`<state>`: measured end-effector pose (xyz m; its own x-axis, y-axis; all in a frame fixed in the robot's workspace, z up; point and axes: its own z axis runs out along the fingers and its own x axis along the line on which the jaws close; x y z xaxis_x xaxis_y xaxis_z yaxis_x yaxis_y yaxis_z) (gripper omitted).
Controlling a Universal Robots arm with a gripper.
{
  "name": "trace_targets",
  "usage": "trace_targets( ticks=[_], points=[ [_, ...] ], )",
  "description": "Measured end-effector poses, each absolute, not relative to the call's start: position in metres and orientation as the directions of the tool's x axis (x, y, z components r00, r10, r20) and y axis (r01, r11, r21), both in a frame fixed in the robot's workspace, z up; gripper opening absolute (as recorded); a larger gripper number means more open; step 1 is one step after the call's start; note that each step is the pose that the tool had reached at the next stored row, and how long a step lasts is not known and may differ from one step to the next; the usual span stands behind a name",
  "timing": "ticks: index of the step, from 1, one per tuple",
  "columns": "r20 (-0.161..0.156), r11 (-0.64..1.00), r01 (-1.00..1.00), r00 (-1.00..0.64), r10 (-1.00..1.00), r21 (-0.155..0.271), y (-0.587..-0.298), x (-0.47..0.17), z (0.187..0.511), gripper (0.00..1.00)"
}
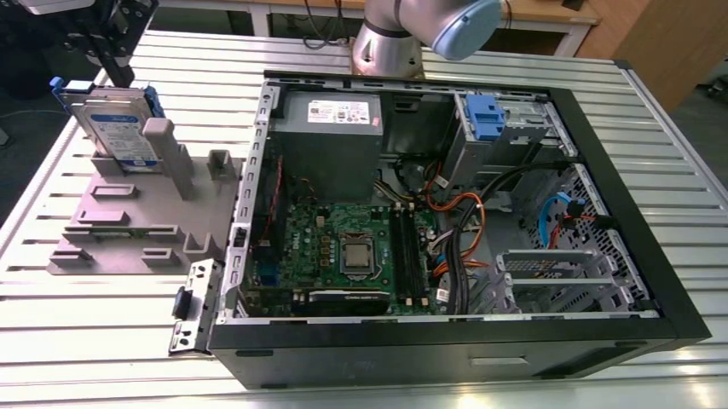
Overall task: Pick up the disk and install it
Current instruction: 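Reach for the disk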
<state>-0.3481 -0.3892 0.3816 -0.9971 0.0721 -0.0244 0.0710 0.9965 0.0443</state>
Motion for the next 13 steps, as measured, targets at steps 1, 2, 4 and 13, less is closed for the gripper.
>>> trace_targets(
  ticks=[1, 2, 4, 13],
  points=[
    [-0.024, 0.997, 0.07, -0.997, 0.071, 0.045, -0.389, -0.349, 0.381, 0.11],
    [-0.025, 0.997, 0.068, -0.997, 0.069, 0.046, -0.389, -0.349, 0.38, 0.11],
    [-0.024, 0.997, 0.067, -0.997, 0.069, 0.046, -0.389, -0.349, 0.38, 0.11],
    [-0.024, 0.997, 0.067, -0.997, 0.068, 0.046, -0.389, -0.364, 0.38, 0.11]
  ],
)
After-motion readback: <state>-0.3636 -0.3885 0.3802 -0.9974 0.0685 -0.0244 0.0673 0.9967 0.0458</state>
